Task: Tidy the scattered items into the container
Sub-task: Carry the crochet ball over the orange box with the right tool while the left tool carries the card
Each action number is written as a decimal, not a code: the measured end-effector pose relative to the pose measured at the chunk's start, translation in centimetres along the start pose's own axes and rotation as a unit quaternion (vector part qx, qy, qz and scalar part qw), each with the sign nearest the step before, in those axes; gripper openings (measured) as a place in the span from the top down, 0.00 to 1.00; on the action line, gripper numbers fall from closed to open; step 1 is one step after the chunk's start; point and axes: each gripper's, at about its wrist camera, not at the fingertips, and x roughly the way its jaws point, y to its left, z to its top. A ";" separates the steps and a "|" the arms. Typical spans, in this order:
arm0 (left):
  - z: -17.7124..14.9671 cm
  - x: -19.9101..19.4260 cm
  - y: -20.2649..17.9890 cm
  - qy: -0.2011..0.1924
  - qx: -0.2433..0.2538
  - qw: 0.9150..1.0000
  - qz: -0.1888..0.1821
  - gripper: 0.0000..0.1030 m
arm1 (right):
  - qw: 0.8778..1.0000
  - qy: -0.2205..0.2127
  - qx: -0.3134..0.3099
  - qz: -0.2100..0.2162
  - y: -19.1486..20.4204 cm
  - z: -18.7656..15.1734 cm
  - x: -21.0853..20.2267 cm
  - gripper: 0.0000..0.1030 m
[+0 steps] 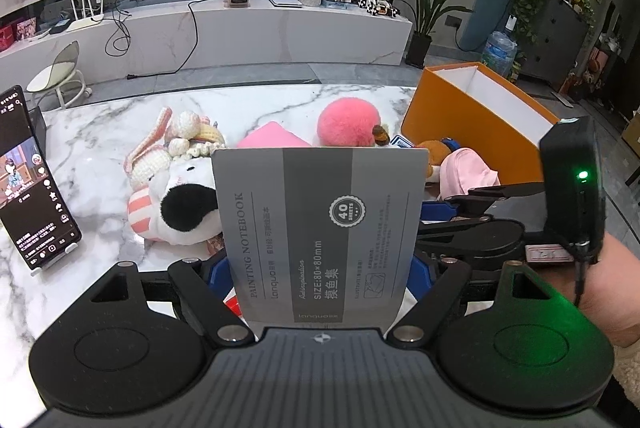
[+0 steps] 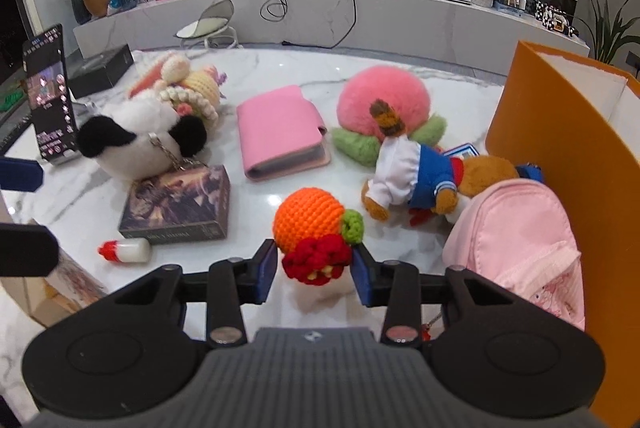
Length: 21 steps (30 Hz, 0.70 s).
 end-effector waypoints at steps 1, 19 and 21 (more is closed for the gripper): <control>0.1 -0.2 0.0 -0.001 0.000 1.000 0.002 0.08 | 1.000 -0.004 0.000 0.002 0.1 0.1 -0.4 0.58; 3.6 -1.5 -0.7 -0.041 -0.014 0.999 0.019 0.08 | 0.994 -0.104 -0.011 -0.004 -3.3 6.7 -9.6 0.58; 3.9 -1.0 -1.3 -0.038 -0.009 0.999 0.020 0.08 | 0.994 -0.110 -0.003 -0.013 -4.9 7.2 -10.3 0.58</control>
